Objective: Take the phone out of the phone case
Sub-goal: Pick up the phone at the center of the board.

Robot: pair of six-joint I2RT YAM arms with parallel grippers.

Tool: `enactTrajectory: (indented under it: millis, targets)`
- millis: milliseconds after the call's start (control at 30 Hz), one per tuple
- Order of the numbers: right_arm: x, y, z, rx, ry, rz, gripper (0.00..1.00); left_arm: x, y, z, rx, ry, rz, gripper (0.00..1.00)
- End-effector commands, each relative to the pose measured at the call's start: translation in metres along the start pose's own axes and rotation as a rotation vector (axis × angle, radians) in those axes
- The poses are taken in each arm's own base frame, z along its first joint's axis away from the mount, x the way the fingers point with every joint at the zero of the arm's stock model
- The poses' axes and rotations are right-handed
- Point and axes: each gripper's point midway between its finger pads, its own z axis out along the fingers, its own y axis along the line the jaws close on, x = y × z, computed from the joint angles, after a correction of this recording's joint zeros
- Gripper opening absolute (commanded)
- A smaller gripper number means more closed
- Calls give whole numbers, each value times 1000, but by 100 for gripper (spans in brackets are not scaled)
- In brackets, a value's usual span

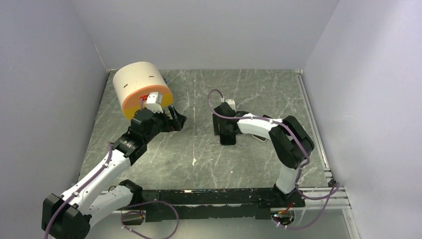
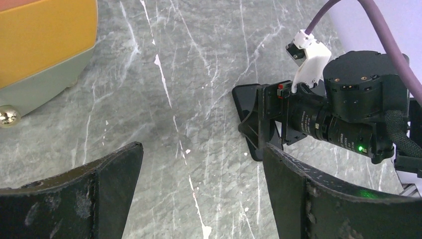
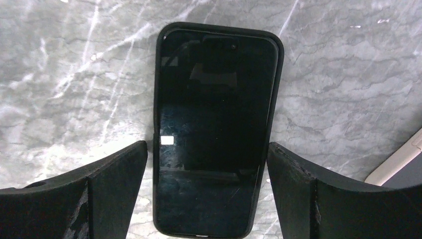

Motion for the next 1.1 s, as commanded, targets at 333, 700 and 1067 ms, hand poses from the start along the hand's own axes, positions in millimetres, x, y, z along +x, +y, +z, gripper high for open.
enactTrajectory:
  millis: [333,700,1067]
  targets:
    - [18,1,5,11,49,-5,77,-1,-17,7,59,47,-39,94]
    - [-1,55,-41,-321,-153,37,26,21,-34,22,132,166,-140,94]
    - [-9,94,-77,-661,-313,126,7,64,-38,41,177,307,-276,94]
